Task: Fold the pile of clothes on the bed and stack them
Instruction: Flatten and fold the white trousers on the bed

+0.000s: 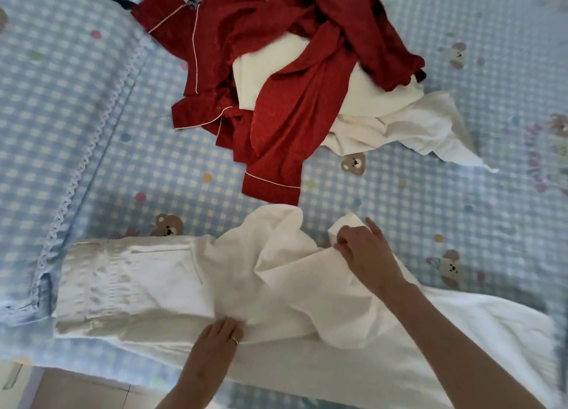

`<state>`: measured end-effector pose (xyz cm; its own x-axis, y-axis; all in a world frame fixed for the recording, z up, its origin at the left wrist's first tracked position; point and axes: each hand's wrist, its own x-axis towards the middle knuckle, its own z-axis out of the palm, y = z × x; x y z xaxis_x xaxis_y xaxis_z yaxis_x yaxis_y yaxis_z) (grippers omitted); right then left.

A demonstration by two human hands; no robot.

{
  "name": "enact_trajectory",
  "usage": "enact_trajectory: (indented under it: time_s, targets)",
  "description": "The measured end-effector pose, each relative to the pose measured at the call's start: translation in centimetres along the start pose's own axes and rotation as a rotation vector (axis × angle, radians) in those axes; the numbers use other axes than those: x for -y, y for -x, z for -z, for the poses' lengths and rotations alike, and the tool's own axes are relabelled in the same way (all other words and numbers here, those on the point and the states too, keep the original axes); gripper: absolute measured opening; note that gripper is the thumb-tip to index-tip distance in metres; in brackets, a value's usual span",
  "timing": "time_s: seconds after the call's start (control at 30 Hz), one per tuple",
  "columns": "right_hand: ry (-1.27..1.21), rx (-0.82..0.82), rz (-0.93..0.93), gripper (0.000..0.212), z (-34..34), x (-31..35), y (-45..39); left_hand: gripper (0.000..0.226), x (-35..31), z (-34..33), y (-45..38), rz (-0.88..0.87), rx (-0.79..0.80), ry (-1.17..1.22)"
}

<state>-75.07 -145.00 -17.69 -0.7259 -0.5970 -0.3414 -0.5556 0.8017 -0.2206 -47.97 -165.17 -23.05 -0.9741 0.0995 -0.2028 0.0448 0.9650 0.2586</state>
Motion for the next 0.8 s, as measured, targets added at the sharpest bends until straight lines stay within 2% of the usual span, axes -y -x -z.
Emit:
enact_trajectory:
  time_s: [0.03, 0.13, 0.17, 0.23, 0.3, 0.37, 0.43, 0.5, 0.6, 0.7, 0.8]
  targets:
    - [-0.087, -0.034, -0.067, 0.011, 0.6, -2.0, -0.4, 0.042, 0.1, -0.2, 0.2, -0.003, -0.025, -0.017]
    - [-0.395, -0.376, -0.459, 0.015, 1.9, -8.3, 0.3, 0.035, 0.3, -1.1, 1.1, 0.011, -0.122, -0.035]
    - [-0.427, -0.359, -0.578, 0.021, 1.6, -10.3, 1.3, 0.034, -0.1, -1.4, 1.2, 0.033, -0.142, -0.035]
    - [-0.399, -0.058, -0.7, 0.032, -1.0, -12.9, 3.9, 0.029, -1.9, -2.1, 0.9, 0.045, -0.172, -0.034]
    - [-0.383, 0.191, -0.703, 0.037, -4.2, -13.1, 6.1, 0.02, -4.2, -2.8, -0.2, 0.002, -0.177, -0.023]
    - [-0.392, 0.2, -0.641, 0.037, -6.2, -12.6, 6.9, 0.024, -6.6, -3.2, -2.1, 0.006, -0.142, 0.006]
    - [-0.401, 0.114, -0.579, 0.023, -6.2, -12.3, 6.7, 0.034, -7.8, -2.8, -3.8, 0.055, -0.115, 0.037]
    - [-0.443, -0.089, -0.542, 0.016, -4.7, -13.1, 7.5, 0.032, -8.2, -2.4, -4.4, 0.081, -0.063, 0.015]
    - [-0.489, -0.401, -0.649, 0.018, -1.0, -15.9, 12.4, 0.031, -8.1, -2.0, -3.6, 0.092, -0.052, 0.008]
    - [-0.461, -0.471, -0.827, 0.02, 1.0, -20.3, 20.5, 0.037, -7.6, -1.8, -2.3, 0.047, -0.095, 0.032]
    - [-0.465, -0.457, -1.073, 0.038, 0.2, -24.6, 27.9, 0.038, -7.2, -1.7, -1.0, 0.001, -0.11, 0.033]
